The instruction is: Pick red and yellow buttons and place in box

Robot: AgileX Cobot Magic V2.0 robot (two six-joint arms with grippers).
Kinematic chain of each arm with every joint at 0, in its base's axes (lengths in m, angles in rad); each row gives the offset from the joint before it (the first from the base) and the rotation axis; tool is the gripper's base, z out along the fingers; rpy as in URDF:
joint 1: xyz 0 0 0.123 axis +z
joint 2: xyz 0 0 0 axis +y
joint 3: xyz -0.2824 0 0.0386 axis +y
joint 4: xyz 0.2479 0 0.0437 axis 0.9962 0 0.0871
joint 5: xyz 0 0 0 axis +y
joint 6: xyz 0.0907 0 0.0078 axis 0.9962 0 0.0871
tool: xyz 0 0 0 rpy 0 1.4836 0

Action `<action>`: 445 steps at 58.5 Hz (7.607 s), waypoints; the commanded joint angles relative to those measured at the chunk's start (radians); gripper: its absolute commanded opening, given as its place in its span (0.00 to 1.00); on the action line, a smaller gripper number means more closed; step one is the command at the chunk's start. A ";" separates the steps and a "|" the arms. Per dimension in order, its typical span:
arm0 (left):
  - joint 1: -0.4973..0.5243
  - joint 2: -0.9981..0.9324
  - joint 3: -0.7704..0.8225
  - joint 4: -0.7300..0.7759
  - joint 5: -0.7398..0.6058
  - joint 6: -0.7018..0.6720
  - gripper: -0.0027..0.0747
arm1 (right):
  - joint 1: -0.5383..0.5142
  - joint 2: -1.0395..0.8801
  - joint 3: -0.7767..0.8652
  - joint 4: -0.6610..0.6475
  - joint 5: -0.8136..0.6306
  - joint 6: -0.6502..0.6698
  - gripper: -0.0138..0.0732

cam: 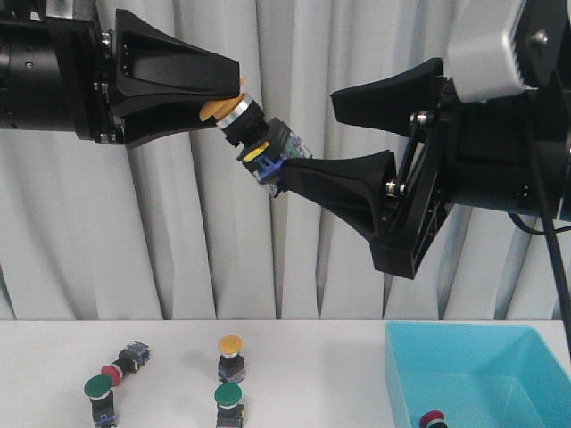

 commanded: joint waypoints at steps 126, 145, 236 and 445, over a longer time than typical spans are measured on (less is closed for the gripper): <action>-0.004 -0.040 -0.029 -0.020 -0.061 0.003 0.61 | -0.002 0.054 -0.038 0.179 -0.004 0.010 0.15; -0.004 -0.040 -0.029 -0.021 -0.067 0.003 0.66 | -0.004 0.051 -0.127 0.048 -0.134 0.140 0.15; -0.002 -0.040 -0.028 0.374 -0.009 0.002 0.21 | -0.424 0.800 -0.214 -1.001 0.279 1.292 0.15; -0.003 -0.428 0.838 0.721 -0.358 0.107 0.21 | -0.421 -0.775 0.655 -0.415 0.173 0.839 0.15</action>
